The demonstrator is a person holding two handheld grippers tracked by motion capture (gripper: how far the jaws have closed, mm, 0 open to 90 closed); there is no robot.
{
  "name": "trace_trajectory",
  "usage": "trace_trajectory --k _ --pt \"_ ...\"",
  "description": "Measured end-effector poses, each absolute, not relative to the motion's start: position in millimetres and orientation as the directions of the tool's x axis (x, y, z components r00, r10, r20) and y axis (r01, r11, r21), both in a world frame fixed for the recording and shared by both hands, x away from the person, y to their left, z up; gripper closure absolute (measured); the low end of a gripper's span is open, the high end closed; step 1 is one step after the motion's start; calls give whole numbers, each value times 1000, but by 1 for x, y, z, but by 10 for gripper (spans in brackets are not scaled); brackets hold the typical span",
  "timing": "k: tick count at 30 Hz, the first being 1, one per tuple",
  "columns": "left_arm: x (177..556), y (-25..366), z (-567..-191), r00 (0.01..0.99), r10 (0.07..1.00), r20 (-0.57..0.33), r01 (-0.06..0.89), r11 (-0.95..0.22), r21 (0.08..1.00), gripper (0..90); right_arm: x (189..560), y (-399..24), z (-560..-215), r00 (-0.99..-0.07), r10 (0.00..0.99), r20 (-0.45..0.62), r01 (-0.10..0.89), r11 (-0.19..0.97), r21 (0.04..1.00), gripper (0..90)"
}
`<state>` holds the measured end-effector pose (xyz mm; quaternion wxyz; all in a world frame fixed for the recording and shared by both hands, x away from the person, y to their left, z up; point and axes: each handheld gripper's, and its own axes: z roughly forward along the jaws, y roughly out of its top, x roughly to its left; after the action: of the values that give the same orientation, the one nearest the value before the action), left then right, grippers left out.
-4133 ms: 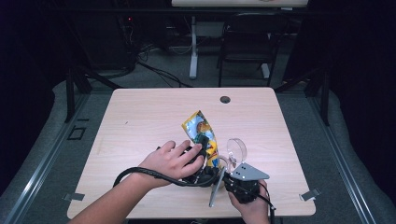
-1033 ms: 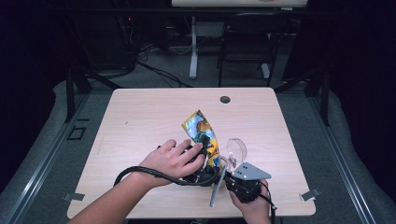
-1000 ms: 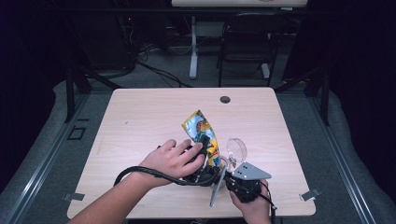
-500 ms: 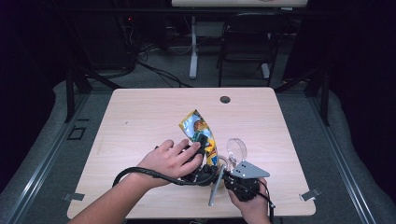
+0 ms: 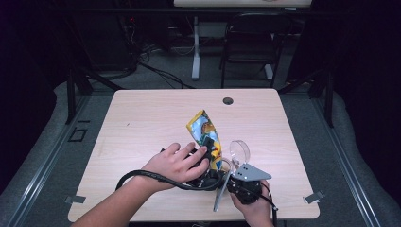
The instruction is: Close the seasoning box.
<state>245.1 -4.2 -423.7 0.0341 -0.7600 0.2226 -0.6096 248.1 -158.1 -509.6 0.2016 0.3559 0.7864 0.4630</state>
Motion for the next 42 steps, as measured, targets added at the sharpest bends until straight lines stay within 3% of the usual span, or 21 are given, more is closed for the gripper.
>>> trace_trajectory --k 10,42 --pt "246 -1 -423 149 -373 916 -301 -899 -317 828 246 -160 -508 -658 753 11 371 311 875 900" --pt "257 28 -431 314 -203 927 -253 -959 -124 842 248 -158 -507 -656 755 6 365 310 878 900"
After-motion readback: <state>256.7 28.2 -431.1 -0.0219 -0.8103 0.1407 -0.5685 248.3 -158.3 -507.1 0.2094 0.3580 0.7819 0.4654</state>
